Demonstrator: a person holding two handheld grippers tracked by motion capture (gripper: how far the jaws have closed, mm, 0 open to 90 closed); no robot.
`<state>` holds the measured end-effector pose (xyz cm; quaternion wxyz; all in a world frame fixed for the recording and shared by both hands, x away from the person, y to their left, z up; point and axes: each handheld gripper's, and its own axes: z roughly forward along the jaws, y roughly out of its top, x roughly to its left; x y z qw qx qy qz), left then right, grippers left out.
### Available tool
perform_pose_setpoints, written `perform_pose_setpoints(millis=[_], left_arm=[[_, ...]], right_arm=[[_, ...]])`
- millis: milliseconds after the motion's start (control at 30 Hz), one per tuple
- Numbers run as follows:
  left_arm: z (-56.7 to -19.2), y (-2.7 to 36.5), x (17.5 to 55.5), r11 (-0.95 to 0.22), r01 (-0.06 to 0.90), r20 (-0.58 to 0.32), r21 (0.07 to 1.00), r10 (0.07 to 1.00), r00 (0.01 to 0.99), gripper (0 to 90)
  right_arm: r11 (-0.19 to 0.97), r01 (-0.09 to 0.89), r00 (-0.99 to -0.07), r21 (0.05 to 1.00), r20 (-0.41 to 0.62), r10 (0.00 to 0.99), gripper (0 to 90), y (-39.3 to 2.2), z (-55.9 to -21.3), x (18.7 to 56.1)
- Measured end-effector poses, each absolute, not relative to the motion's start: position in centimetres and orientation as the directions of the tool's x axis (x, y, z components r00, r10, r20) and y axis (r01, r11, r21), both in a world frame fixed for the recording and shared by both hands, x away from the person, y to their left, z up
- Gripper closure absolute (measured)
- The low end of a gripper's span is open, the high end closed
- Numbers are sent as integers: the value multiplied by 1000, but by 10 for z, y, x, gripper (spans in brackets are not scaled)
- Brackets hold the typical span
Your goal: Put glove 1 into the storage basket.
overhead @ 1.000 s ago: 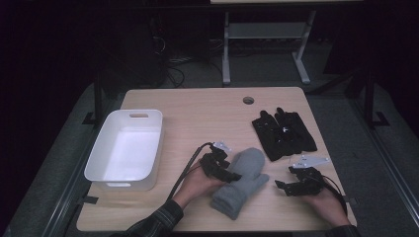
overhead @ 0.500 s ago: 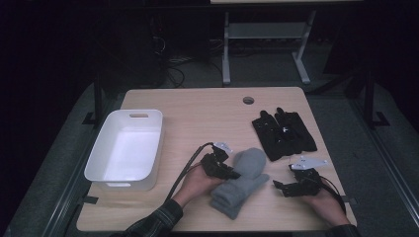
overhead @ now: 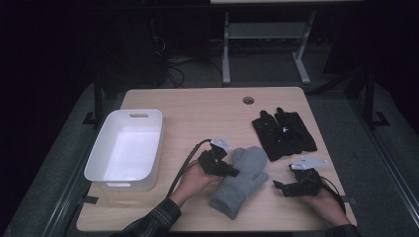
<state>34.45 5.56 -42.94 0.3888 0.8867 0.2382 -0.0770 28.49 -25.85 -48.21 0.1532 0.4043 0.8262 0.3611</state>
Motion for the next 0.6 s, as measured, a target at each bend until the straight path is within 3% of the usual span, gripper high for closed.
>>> perform_pose_setpoints(millis=[600], left_arm=[[-364,110,355,-497,477,-266,725,437,859,812]], right_arm=[[415,554,-629,722,36,777,118,-259,-482,285]])
